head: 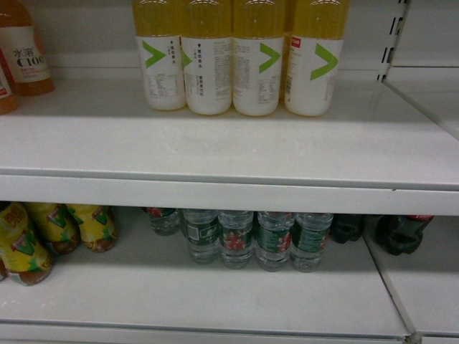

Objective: Move water from second to third shelf

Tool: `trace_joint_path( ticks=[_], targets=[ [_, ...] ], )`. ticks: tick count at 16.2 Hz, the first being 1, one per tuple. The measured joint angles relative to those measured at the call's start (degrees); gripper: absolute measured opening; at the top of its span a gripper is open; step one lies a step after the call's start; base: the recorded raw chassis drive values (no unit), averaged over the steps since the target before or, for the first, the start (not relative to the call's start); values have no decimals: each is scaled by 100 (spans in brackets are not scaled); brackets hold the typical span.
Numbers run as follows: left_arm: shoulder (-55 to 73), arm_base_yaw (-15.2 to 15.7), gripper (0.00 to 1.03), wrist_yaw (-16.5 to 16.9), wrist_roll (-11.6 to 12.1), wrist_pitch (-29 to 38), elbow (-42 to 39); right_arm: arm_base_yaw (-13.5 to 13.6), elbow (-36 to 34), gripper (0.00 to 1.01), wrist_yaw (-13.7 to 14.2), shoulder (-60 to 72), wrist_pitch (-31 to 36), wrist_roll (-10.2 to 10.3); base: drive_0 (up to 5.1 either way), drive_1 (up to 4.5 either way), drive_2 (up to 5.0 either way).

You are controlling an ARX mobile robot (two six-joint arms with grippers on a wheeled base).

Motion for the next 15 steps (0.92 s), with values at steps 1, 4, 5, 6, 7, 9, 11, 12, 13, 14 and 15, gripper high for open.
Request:
trace_joint_path(
  ticks=[1, 4, 5, 6, 7, 9, 11, 12, 13, 14, 15],
  targets=[
    [0, 0, 98, 0, 0, -4, 0, -4, 0, 43, -4, 0, 24, -2, -446, 134, 310],
    [0, 0, 98, -2, 0, -2, 0, 0, 0, 43, -13, 0, 4, -2, -431, 142, 315],
    [0, 0, 98, -2, 0, -4, 0, -2, 0, 43, -13, 2, 2, -2, -440, 145, 320],
    [0, 0, 98, -4, 0, -4, 0, 0, 0, 43, -17, 4, 7, -2, -446, 142, 321],
    [0, 0, 98, -2, 0, -4, 0, 0, 0, 43, -22, 0, 15, -2, -446, 138, 314],
    [0, 0, 98, -4, 0, 0, 0, 0, 0, 43, -24, 7, 4, -2, -458, 132, 311],
    [0, 0, 98, -2, 0, 0, 0, -2, 0, 43, -20, 2, 2, -2, -465, 128, 310],
    [0, 0, 98, -2, -2, -4, 0, 0, 0, 43, -20, 0, 2, -2, -462, 134, 316],
    [0, 0, 98, -2, 0, -13, 0, 0, 0, 43, -20, 9, 17, -2, -451, 140, 321],
    [0, 0, 98, -2, -2, -4, 0, 0, 0, 43, -20, 4, 4, 0, -452, 141, 319],
    [0, 0, 98, -4, -2, -4, 0, 0, 0, 43, -22, 7, 4, -2, -443, 140, 319]
  ],
)
